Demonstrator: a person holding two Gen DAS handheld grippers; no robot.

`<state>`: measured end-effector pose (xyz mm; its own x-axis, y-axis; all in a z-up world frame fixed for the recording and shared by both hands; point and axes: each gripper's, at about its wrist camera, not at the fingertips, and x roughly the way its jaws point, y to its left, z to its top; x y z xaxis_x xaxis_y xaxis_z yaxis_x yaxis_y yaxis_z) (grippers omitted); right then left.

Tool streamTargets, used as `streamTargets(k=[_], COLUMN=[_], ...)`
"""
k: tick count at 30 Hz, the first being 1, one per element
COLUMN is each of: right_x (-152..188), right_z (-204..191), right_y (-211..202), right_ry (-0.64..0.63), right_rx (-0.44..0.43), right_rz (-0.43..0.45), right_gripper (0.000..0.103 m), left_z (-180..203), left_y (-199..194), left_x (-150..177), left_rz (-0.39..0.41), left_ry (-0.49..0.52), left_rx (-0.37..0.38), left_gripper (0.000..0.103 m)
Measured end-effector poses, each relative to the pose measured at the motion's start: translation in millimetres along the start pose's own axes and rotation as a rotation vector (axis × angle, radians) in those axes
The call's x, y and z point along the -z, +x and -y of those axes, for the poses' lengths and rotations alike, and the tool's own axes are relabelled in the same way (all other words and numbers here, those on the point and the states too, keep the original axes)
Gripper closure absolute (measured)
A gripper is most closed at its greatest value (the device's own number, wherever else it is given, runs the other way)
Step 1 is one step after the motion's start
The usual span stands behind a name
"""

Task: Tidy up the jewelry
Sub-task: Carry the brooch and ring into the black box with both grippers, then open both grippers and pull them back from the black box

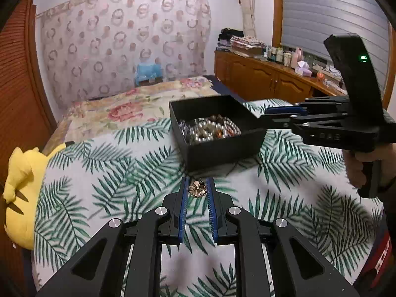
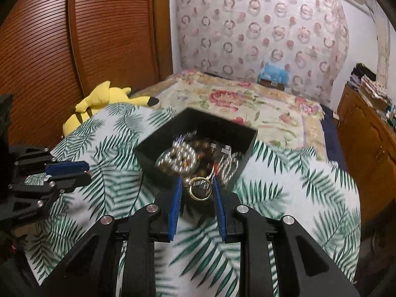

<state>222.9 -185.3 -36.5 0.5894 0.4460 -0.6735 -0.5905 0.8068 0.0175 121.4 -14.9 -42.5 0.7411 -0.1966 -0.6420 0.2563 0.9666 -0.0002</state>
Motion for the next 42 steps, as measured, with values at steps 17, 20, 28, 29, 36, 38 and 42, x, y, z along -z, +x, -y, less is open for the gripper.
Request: streamTargets(k=[17, 20, 28, 29, 36, 38, 42], right_x=[-20.7, -15.9, 3.5, 5.9, 17.8, 20.9, 24.2], right_z=[20.9, 24.5, 40.2, 41.6, 42.5, 42.2, 40.4], right_y=[29.6, 26.2, 11.4, 9.1, -3.8, -6.7, -10.6], right_ry=[0.078, 0.093, 0.162, 0.166, 0.165, 0.168, 0.171], right_rx=[-0.013, 0.002, 0.067, 0.069, 0.085, 0.087, 0.106], right_rz=[0.017, 0.027, 0.073, 0.077, 0.093, 0.098, 0.101], right_gripper=[0.055, 0.055, 0.055, 0.055, 0.051, 0.049, 0.039], left_z=[0.5, 0.6, 2.1, 2.2, 6.6, 7.5, 8.9], left_y=[10.7, 15.7, 48.1, 51.1, 72.4, 75.5, 79.2], left_x=[-28.2, -34.7, -52.6, -53.7, -64.9, -67.7, -70.6], left_rz=[0.020, 0.020, -0.003, -0.007, -0.025, -0.029, -0.042], left_ry=[0.011, 0.012, 0.018, 0.017, -0.003, -0.008, -0.018], left_rx=[-0.005, -0.003, -0.029, -0.031, -0.033, -0.031, -0.044], left_gripper=[0.089, 0.089, 0.089, 0.089, 0.089, 0.089, 0.089])
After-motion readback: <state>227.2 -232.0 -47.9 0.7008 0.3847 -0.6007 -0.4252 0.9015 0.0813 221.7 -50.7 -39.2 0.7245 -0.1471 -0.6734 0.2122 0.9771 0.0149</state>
